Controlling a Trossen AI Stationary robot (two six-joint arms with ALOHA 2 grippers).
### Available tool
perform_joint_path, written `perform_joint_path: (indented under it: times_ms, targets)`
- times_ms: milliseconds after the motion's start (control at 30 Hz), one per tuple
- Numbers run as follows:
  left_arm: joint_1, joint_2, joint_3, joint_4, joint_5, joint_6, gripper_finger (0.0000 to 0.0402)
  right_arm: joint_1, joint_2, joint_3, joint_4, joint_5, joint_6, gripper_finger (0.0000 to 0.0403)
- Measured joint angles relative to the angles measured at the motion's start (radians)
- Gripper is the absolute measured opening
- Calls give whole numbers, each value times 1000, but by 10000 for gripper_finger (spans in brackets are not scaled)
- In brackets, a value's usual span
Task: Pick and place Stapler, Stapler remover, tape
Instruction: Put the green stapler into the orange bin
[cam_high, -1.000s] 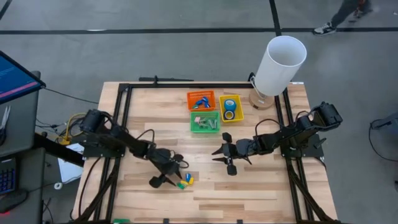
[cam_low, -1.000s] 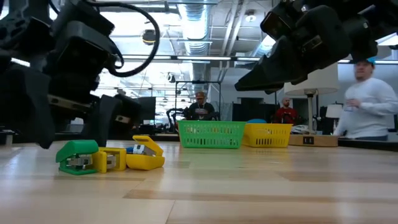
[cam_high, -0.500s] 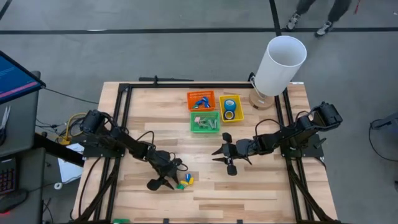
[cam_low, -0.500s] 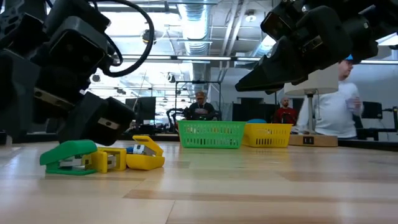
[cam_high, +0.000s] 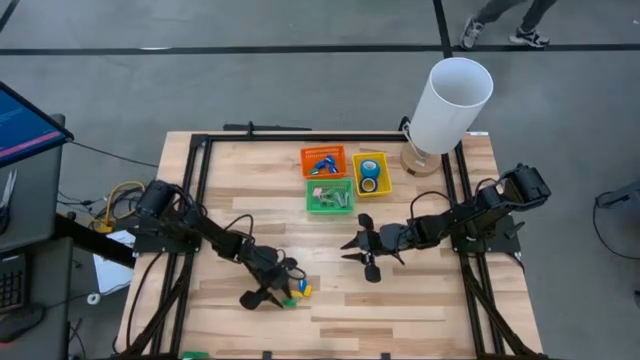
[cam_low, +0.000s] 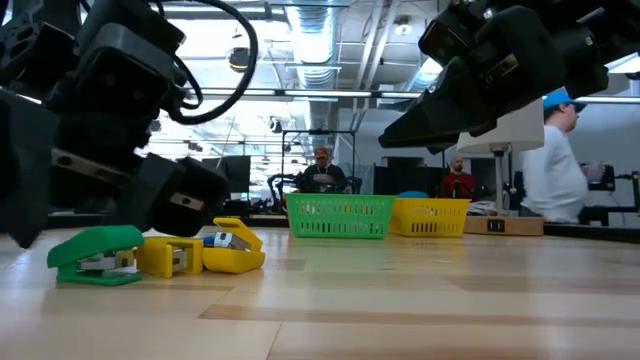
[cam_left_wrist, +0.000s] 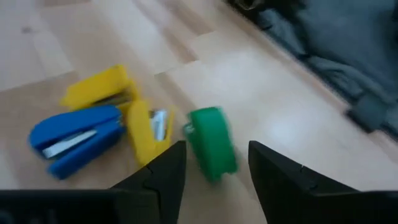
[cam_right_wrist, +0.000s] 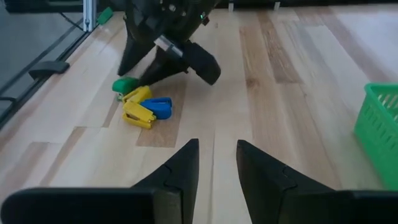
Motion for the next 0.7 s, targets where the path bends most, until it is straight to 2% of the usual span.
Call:
perform_joint_path:
  times_ms: [233,400,700]
  targets:
    - [-1,10,1,-2,-138,-35,177,44,0,0,-47,2,118,101]
    - [-2,44,11,19,-171,-100,174,73,0,0,-56,2,74,101]
    - [-5,55,34,18,-186,-105,149,52,0,0,-61,13,43,101]
